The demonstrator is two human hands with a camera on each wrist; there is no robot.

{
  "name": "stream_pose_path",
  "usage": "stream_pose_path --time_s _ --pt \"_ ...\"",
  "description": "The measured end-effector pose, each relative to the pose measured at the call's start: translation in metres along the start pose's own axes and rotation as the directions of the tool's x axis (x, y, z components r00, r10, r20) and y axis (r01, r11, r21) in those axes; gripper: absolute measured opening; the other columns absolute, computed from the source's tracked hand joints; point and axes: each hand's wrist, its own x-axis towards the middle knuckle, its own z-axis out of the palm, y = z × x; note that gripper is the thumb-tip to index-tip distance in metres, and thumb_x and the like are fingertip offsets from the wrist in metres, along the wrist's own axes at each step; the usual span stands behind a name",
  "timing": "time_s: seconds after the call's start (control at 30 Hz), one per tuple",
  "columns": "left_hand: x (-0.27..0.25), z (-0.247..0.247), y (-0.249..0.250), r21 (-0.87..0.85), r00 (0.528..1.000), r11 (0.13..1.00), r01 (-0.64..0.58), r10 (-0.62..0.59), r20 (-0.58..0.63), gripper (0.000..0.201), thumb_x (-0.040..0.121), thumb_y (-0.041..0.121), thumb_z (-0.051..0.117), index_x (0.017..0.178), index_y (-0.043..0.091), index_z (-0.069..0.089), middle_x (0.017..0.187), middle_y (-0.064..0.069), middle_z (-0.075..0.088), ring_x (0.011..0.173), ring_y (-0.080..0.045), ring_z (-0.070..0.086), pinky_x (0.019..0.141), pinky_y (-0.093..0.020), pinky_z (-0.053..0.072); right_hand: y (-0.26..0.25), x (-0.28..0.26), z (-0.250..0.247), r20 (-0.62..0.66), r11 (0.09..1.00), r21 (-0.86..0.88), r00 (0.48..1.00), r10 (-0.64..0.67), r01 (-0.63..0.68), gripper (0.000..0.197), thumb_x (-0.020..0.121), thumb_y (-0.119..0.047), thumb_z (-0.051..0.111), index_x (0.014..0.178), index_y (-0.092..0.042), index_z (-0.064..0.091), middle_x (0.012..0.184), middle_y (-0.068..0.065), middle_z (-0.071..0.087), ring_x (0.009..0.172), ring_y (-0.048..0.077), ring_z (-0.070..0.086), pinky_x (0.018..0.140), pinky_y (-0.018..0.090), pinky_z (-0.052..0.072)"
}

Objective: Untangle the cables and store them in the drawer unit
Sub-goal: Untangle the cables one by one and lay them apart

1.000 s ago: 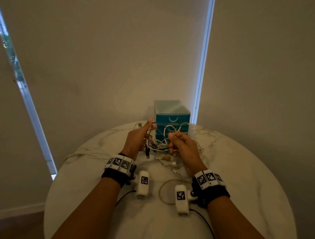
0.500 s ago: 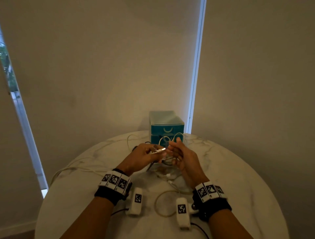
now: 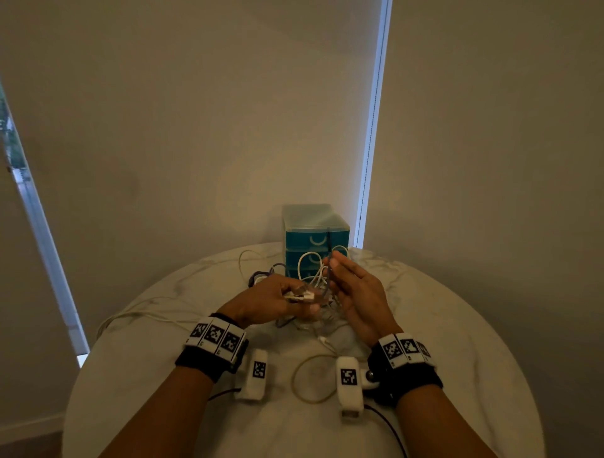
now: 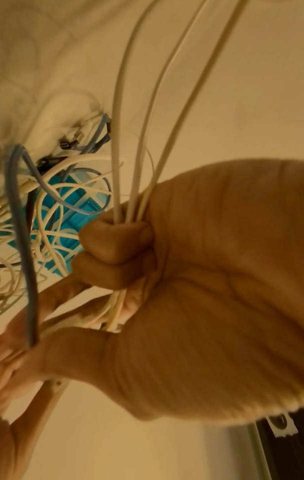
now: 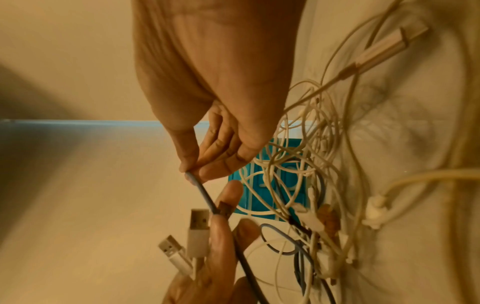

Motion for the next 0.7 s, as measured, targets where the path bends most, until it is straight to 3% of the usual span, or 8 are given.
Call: stream_pose_path --time_s 0.07,0.17,0.23,0.33,0.43,0.53,0.63,0.7 --pt "0.001 -0.001 0.003 -0.086 0.979 0.995 0.048 -0.064 -0.194 0.033 0.091 0.030 0.084 0.123 0.025 0.077 0.105 0.016 0.079 0.087 0.003 0.072 0.069 -0.010 0.052 -0.003 0.001 0.000 0.002 1.000 0.005 1.000 -0.027 0.027 0.034 0.100 -0.008 0.069 0.134 -0.008 0.070 0.125 0.012 0.077 0.117 0.025 0.073 0.098 0.034 0.060" --pt "0.003 -0.011 0.002 -0.438 0.907 0.897 0.058 -0.231 -0.353 0.048 0.094 0.063 0.068 0.108 0.018 0.078 0.096 0.002 0.074 0.058 -0.009 0.045 0.053 -0.022 0.032 0.000 -0.002 0.005 0.007 0.998 -0.036 0.999 -0.044 0.045 0.033 0.098 -0.007 0.071 0.132 -0.009 0.071 0.121 0.010 0.079 0.108 0.021 0.076 0.087 0.027 0.062" --pt "0.008 -0.015 0.001 -0.648 0.890 0.761 -0.033 -0.272 -0.365 0.052 0.105 0.057 0.051 0.109 0.010 0.073 0.093 -0.005 0.072 0.054 -0.009 0.032 0.052 -0.025 0.024 0.008 -0.007 0.014 0.021 0.996 -0.079 0.999 -0.044 0.045 0.032 0.096 -0.006 0.073 0.129 -0.008 0.073 0.117 0.009 0.080 0.105 0.020 0.076 0.083 0.025 0.061" --pt "0.012 -0.012 -0.001 -0.607 0.859 0.789 -0.093 -0.245 -0.450 0.045 0.114 0.040 0.038 0.113 0.011 0.073 0.094 -0.005 0.069 0.056 -0.010 0.036 0.056 -0.026 0.026 0.021 -0.012 0.027 0.048 0.988 -0.149 0.998 -0.036 0.043 0.031 0.094 -0.006 0.077 0.125 -0.008 0.075 0.112 0.009 0.081 0.106 0.023 0.077 0.086 0.029 0.061" --pt "0.013 -0.005 0.000 -0.445 0.853 0.891 -0.085 -0.166 -0.495 0.042 0.112 0.046 0.042 0.121 0.028 0.079 0.083 -0.005 0.057 0.070 -0.020 0.040 0.067 -0.033 0.035 0.029 -0.017 0.036 0.066 0.980 -0.196 0.998 -0.022 0.035 0.027 0.094 -0.007 0.077 0.122 -0.011 0.076 0.109 0.008 0.082 0.106 0.023 0.078 0.092 0.034 0.062" --pt "0.008 -0.001 0.005 -0.394 0.858 0.911 -0.126 -0.099 -0.504 0.034 0.110 0.044 0.050 0.133 0.034 0.073 0.083 0.001 0.057 0.074 -0.015 0.040 0.064 -0.029 0.034 0.032 -0.019 0.037 0.068 0.980 -0.194 0.997 -0.024 0.036 0.028 0.094 -0.007 0.078 0.121 -0.011 0.076 0.109 0.010 0.082 0.107 0.025 0.078 0.096 0.038 0.062" --pt "0.008 0.003 0.007 -0.358 0.861 0.924 -0.131 -0.073 -0.504 0.034 0.110 0.041 0.053 0.138 0.032 0.070 0.105 0.004 0.071 0.081 -0.012 0.053 0.072 -0.023 0.046 0.031 -0.021 0.037 0.076 0.980 -0.195 0.997 -0.027 0.042 0.029 0.093 -0.005 0.078 0.122 -0.009 0.075 0.108 0.011 0.082 0.106 0.025 0.079 0.095 0.037 0.062" --pt "0.007 0.005 0.009 -0.331 0.868 0.935 -0.123 -0.061 -0.493 0.036 0.111 0.038 0.052 0.141 0.027 0.069 0.124 0.007 0.076 0.102 -0.008 0.070 0.091 -0.027 0.057 0.030 -0.022 0.037 0.076 0.983 -0.179 0.997 -0.027 0.040 0.029 0.093 -0.004 0.078 0.121 -0.006 0.075 0.108 0.011 0.082 0.105 0.025 0.079 0.095 0.037 0.063"
